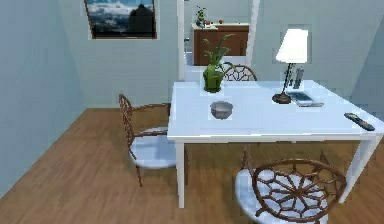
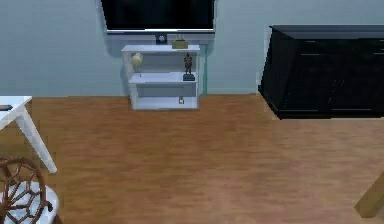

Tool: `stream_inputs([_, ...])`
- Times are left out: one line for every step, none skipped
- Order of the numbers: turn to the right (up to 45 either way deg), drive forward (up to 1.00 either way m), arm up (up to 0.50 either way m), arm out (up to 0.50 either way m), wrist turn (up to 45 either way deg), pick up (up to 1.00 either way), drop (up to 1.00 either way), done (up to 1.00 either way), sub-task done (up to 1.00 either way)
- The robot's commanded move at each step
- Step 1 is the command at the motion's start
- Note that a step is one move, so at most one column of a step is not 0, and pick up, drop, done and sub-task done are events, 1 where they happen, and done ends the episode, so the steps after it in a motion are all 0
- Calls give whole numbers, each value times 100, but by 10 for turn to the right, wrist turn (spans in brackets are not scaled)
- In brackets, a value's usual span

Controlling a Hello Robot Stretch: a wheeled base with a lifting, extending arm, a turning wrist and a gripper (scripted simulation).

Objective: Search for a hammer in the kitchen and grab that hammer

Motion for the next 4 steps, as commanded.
stream_inputs([0,30,0,0,0,0,0,0,0])
stream_inputs([-450,0,0,0,0,0,0,0,0])
stream_inputs([-30,0,0,0,0,0,0,0,0])
stream_inputs([0,100,0,0,0,0,0,0,0])
